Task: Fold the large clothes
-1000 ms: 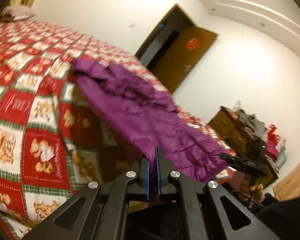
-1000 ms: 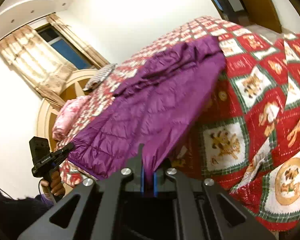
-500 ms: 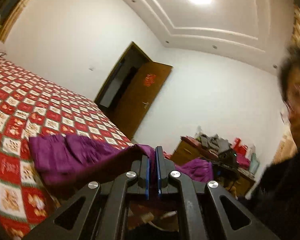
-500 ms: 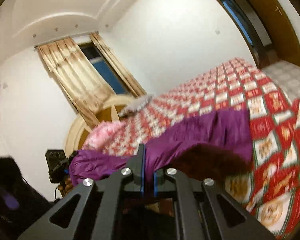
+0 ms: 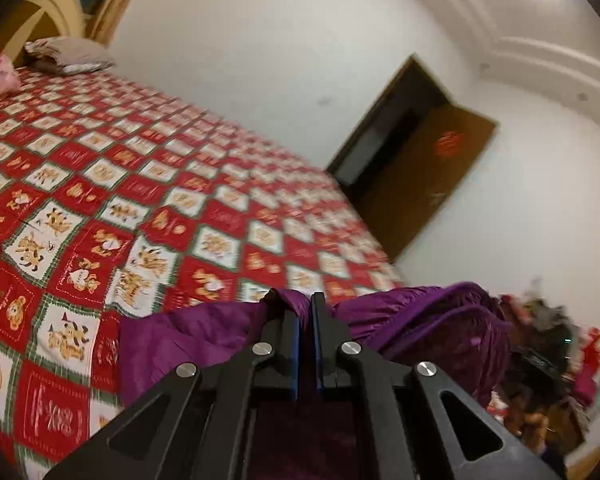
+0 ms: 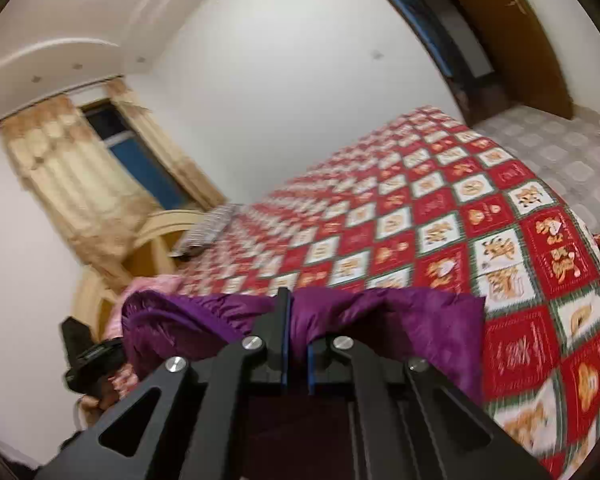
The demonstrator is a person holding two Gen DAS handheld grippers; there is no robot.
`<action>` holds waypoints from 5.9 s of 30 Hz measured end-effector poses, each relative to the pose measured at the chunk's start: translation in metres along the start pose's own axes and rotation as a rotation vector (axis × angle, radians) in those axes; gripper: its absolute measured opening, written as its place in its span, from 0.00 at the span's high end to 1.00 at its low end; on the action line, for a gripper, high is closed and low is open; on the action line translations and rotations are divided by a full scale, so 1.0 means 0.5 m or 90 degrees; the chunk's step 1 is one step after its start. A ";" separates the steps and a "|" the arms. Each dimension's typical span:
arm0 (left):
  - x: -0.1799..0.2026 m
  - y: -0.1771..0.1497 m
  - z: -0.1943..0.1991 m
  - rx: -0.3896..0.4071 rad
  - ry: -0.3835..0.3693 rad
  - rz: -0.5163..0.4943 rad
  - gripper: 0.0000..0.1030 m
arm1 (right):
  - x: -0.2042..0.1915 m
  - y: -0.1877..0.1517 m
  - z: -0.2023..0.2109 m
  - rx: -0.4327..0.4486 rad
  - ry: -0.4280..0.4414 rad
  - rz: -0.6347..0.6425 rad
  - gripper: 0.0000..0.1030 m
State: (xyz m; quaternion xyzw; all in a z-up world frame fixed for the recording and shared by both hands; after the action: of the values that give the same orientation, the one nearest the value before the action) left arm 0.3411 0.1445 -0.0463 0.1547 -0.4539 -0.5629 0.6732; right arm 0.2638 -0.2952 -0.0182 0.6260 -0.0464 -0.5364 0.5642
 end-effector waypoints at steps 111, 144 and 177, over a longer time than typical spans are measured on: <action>-0.091 -0.249 -0.083 -0.078 0.290 0.038 0.13 | -0.062 -0.361 -0.382 -0.162 -0.242 0.211 0.80; 0.241 -0.184 -0.007 0.045 0.019 -0.167 0.88 | 0.002 -0.333 -0.346 -0.140 -0.123 0.064 0.80; 0.477 -0.330 -0.107 -0.064 -0.102 -0.354 0.89 | 0.155 -0.201 0.006 0.036 -0.209 -0.068 0.49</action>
State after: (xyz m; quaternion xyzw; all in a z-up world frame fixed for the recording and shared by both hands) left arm 0.2702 -0.1385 -0.0898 0.1951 -0.4174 -0.7579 0.4618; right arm 0.2391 -0.3123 -0.1416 0.5473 -0.1193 -0.6591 0.5018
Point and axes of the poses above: each gripper's, at about its wrist camera, not at the fingertips, and z roughly against the way its jaws point, x to its right, y to its top, the point moved 1 cm from there along -z, roughly the way its jaws point, and after that the axes turned 12 degrees about y, right-handed, at the moved point
